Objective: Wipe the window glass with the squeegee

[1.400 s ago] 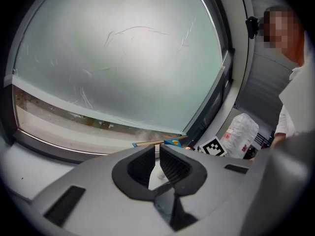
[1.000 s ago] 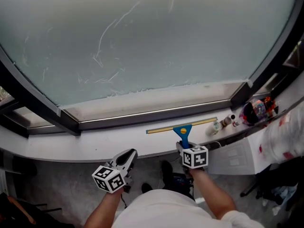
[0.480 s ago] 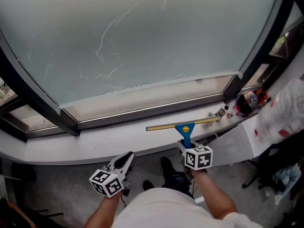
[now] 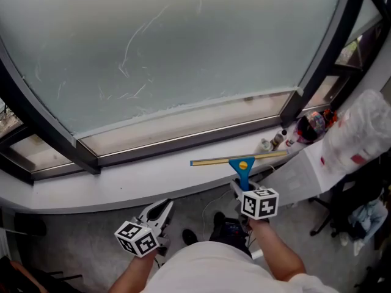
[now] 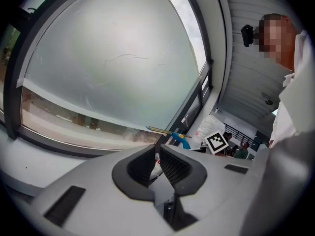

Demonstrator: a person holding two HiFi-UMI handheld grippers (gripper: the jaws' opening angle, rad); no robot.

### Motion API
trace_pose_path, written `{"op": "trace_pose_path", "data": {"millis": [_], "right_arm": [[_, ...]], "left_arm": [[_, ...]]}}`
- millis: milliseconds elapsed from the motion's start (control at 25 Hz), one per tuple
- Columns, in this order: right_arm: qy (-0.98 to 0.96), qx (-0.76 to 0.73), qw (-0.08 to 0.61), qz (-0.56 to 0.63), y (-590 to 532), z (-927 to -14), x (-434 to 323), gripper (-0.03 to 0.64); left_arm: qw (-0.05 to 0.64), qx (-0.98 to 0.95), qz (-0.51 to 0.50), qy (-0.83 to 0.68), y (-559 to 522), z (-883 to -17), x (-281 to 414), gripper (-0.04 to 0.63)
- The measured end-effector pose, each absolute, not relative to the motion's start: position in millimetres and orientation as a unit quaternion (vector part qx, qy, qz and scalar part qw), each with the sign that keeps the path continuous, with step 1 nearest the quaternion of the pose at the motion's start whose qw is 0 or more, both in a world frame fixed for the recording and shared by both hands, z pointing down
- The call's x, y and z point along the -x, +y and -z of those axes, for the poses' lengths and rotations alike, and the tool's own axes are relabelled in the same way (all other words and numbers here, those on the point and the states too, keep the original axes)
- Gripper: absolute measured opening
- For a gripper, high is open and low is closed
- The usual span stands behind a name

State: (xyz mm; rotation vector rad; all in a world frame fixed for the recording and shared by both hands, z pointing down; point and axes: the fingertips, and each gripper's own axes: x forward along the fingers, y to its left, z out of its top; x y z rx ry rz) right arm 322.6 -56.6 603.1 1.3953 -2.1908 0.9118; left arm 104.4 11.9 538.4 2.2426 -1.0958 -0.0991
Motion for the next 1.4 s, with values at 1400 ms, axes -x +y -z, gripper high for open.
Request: {"op": "trace_pose_path", "data": {"millis": [1400], "right_arm": [[-0.843,-0.394,0.197,-0.309,-43.0,-586.2,-390.0,0.074]], "left_arm": [[0.312,-0.823,0.061,-0.47,32.4,-521.7,-231.0,0.052]]}}
